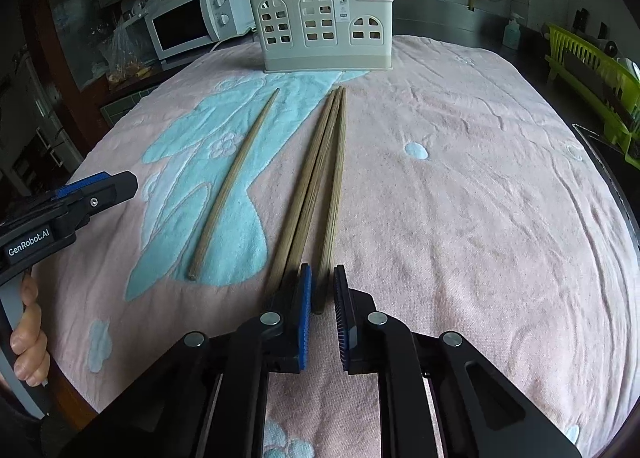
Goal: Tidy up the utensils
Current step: 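Close the left tool on a chopstick while the right tool grasps another chopstick, then raise the left tool's chopstick above the holder while the right tool carries its chopstick there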
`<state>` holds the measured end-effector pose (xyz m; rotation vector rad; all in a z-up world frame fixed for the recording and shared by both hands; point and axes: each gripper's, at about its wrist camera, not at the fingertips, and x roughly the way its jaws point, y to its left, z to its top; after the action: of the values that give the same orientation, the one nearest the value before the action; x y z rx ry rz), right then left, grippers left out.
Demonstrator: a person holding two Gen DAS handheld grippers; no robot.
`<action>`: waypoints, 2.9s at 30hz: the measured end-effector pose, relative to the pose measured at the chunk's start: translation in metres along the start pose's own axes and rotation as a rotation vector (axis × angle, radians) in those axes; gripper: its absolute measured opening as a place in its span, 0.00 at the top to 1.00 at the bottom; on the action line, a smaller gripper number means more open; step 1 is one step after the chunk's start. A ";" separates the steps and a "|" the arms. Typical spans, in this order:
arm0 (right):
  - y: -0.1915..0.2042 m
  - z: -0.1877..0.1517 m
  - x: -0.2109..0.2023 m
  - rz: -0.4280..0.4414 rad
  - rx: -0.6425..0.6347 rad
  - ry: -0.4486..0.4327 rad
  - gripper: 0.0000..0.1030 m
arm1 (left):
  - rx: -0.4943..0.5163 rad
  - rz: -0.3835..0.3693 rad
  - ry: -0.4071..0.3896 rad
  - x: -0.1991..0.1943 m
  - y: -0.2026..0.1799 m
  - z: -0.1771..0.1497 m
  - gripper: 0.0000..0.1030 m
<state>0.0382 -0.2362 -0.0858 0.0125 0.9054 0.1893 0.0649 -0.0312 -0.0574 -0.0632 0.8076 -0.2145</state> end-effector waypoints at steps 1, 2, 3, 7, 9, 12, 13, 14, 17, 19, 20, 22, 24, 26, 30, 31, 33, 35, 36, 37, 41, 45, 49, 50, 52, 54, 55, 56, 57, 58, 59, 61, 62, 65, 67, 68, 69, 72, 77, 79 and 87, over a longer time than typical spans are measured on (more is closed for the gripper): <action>0.000 0.001 0.001 -0.002 -0.002 -0.003 0.89 | 0.003 -0.004 0.004 0.001 -0.002 -0.001 0.48; 0.000 0.001 0.001 -0.001 -0.003 -0.004 0.89 | 0.006 -0.007 0.006 0.001 -0.003 -0.002 0.48; -0.001 0.001 0.001 0.000 -0.001 -0.005 0.91 | 0.009 -0.015 0.011 0.002 -0.006 -0.002 0.48; -0.009 0.000 -0.002 0.012 0.023 -0.009 0.92 | 0.028 -0.046 0.032 0.006 -0.018 -0.007 0.48; -0.012 -0.001 -0.003 0.008 0.025 -0.010 0.93 | 0.036 -0.060 0.043 0.009 -0.024 -0.011 0.48; -0.021 -0.002 -0.006 0.003 0.048 -0.015 0.93 | 0.040 -0.078 0.062 0.014 -0.033 -0.015 0.48; -0.023 -0.003 -0.007 0.000 0.052 -0.017 0.93 | 0.044 -0.085 0.069 0.016 -0.036 -0.016 0.48; -0.024 -0.003 -0.008 -0.004 0.054 -0.019 0.93 | 0.048 -0.090 0.074 0.018 -0.038 -0.017 0.48; -0.028 -0.004 -0.009 -0.008 0.056 -0.018 0.93 | 0.052 -0.102 0.088 0.023 -0.044 -0.019 0.50; -0.030 -0.005 -0.008 -0.004 0.062 -0.016 0.93 | 0.050 -0.116 0.094 0.026 -0.046 -0.019 0.54; -0.030 -0.005 -0.007 -0.004 0.061 -0.016 0.93 | 0.050 -0.122 0.097 0.026 -0.047 -0.019 0.57; -0.028 -0.005 -0.007 -0.008 0.054 -0.016 0.93 | 0.058 -0.121 0.100 0.029 -0.052 -0.020 0.61; -0.026 -0.004 -0.007 -0.013 0.047 -0.018 0.93 | 0.059 -0.121 0.104 0.032 -0.054 -0.019 0.65; -0.025 -0.004 -0.006 -0.018 0.041 -0.019 0.93 | 0.064 -0.121 0.101 0.033 -0.056 -0.018 0.69; -0.025 -0.004 -0.005 -0.019 0.039 -0.020 0.92 | 0.081 -0.103 0.104 0.037 -0.062 -0.017 0.81; -0.025 -0.004 -0.005 -0.018 0.039 -0.020 0.92 | 0.094 -0.084 0.103 0.037 -0.064 -0.017 0.83; -0.025 -0.004 -0.004 -0.018 0.040 -0.020 0.93 | 0.103 -0.071 0.109 0.038 -0.064 -0.015 0.89; -0.027 -0.003 -0.005 -0.014 0.046 -0.020 0.93 | 0.089 -0.080 0.117 0.039 -0.059 -0.013 0.92; -0.027 -0.003 -0.005 -0.013 0.047 -0.021 0.93 | 0.076 -0.087 0.122 0.039 -0.055 -0.012 0.93; -0.027 -0.003 -0.005 -0.013 0.047 -0.023 0.94 | 0.068 -0.085 0.124 0.039 -0.052 -0.011 0.93; -0.026 -0.001 -0.011 -0.013 0.046 -0.041 0.94 | 0.036 -0.085 0.114 0.037 -0.036 -0.005 0.95; -0.026 0.004 -0.023 -0.013 0.043 -0.079 0.94 | 0.004 -0.112 0.115 0.038 -0.029 -0.003 0.95; -0.025 0.010 -0.034 -0.019 0.036 -0.112 0.94 | -0.009 -0.140 0.137 0.042 -0.031 -0.007 0.94; -0.025 0.012 -0.037 -0.019 0.036 -0.119 0.94 | -0.009 -0.140 0.142 0.043 -0.031 -0.007 0.93; -0.025 0.015 -0.041 -0.020 0.032 -0.132 0.94 | -0.015 -0.140 0.144 0.044 -0.032 -0.007 0.92; -0.024 0.017 -0.044 -0.019 0.029 -0.142 0.94 | -0.017 -0.135 0.148 0.044 -0.032 -0.007 0.92; -0.024 0.018 -0.045 -0.020 0.027 -0.146 0.94 | -0.023 -0.134 0.150 0.044 -0.032 -0.007 0.92; -0.023 0.019 -0.046 -0.020 0.026 -0.150 0.94 | -0.028 -0.133 0.151 0.044 -0.033 -0.007 0.92; -0.023 0.019 -0.047 -0.018 0.025 -0.153 0.94 | -0.026 -0.129 0.150 0.044 -0.033 -0.007 0.92; -0.023 0.020 -0.047 -0.017 0.024 -0.155 0.94 | -0.024 -0.125 0.149 0.045 -0.034 -0.007 0.92; -0.023 0.021 -0.048 -0.016 0.021 -0.158 0.94 | -0.023 -0.121 0.149 0.044 -0.034 -0.007 0.92; -0.022 0.022 -0.049 -0.014 0.017 -0.163 0.94 | -0.021 -0.112 0.149 0.045 -0.035 -0.007 0.91; -0.022 0.023 -0.050 -0.013 0.015 -0.166 0.94 | -0.022 -0.108 0.150 0.045 -0.036 -0.007 0.91; -0.022 0.027 -0.053 -0.011 0.011 -0.176 0.94 | -0.028 -0.106 0.152 0.045 -0.035 -0.007 0.90; -0.023 0.030 -0.055 -0.012 0.007 -0.184 0.94 | -0.033 -0.109 0.153 0.045 -0.035 -0.007 0.90; -0.023 0.031 -0.057 -0.012 0.005 -0.189 0.94 | -0.028 -0.111 0.151 0.045 -0.035 -0.007 0.90; -0.022 0.033 -0.059 -0.012 0.001 -0.193 0.94 | -0.016 -0.109 0.150 0.045 -0.036 -0.007 0.92; -0.020 0.038 -0.064 -0.016 -0.015 -0.211 0.94 | 0.004 -0.107 0.162 0.045 -0.037 -0.004 0.93; -0.019 0.054 -0.081 -0.018 -0.039 -0.258 0.94 | 0.022 -0.124 0.123 0.034 -0.038 0.007 0.93; -0.020 0.061 -0.087 -0.014 -0.043 -0.277 0.94 | 0.033 -0.123 0.098 0.027 -0.038 0.013 0.93; -0.021 0.088 -0.105 0.000 -0.064 -0.328 0.94 | 0.077 -0.094 0.002 0.005 -0.038 0.034 0.94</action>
<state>0.0473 -0.2681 0.0489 -0.0160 0.5717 0.2093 0.0867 -0.0701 -0.0327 -0.0284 0.7981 -0.3345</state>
